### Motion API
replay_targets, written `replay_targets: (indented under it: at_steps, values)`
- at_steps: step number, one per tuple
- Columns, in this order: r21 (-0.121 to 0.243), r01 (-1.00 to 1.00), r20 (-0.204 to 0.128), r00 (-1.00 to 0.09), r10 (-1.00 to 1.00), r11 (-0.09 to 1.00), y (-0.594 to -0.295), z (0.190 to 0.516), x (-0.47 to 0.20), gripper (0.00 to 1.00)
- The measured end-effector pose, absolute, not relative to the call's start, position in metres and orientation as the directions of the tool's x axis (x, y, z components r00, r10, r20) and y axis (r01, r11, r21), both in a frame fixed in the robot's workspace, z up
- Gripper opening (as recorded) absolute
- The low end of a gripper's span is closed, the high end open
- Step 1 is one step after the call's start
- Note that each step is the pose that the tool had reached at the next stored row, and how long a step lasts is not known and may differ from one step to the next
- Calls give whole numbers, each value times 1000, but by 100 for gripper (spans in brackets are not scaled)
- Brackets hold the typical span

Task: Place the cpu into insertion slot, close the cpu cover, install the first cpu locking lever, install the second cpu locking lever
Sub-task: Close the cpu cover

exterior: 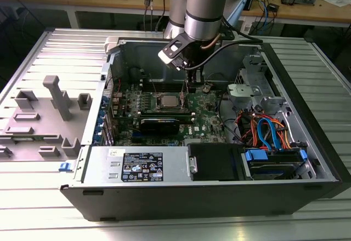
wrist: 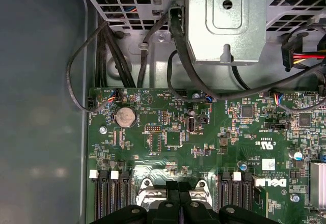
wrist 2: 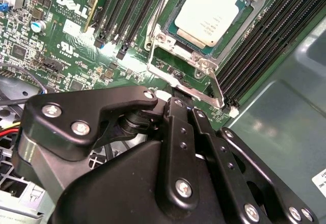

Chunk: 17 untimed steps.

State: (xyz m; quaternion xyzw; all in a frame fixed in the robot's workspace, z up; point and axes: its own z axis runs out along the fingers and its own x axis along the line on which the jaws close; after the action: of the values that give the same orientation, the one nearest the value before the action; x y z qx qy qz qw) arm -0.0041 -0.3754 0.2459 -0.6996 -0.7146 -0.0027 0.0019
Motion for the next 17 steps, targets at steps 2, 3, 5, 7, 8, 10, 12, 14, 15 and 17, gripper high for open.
replay_targets:
  at_steps: [2,3,5,7,8,10,12,14,15,17]
  values:
    - [1,1000,6,-21,1000,21,-375,246,-4,11]
    - [1,1000,6,-21,1000,21,-375,246,-4,11]
    - [1,1000,6,-21,1000,21,-375,246,-6,11]
    - [1,1000,6,-21,1000,21,-375,246,-8,11]
    - [1,1000,6,-21,1000,21,-375,246,-9,11]
    - [1,1000,6,-21,1000,21,-375,246,-12,11]
    - [1,1000,6,-21,1000,21,-375,246,-14,11]
    - [1,1000,6,-21,1000,21,-375,246,-15,11]
    - [1,1000,6,-21,1000,21,-375,245,-15,11]
    - [2,1000,6,-21,1000,21,-375,245,-15,11]
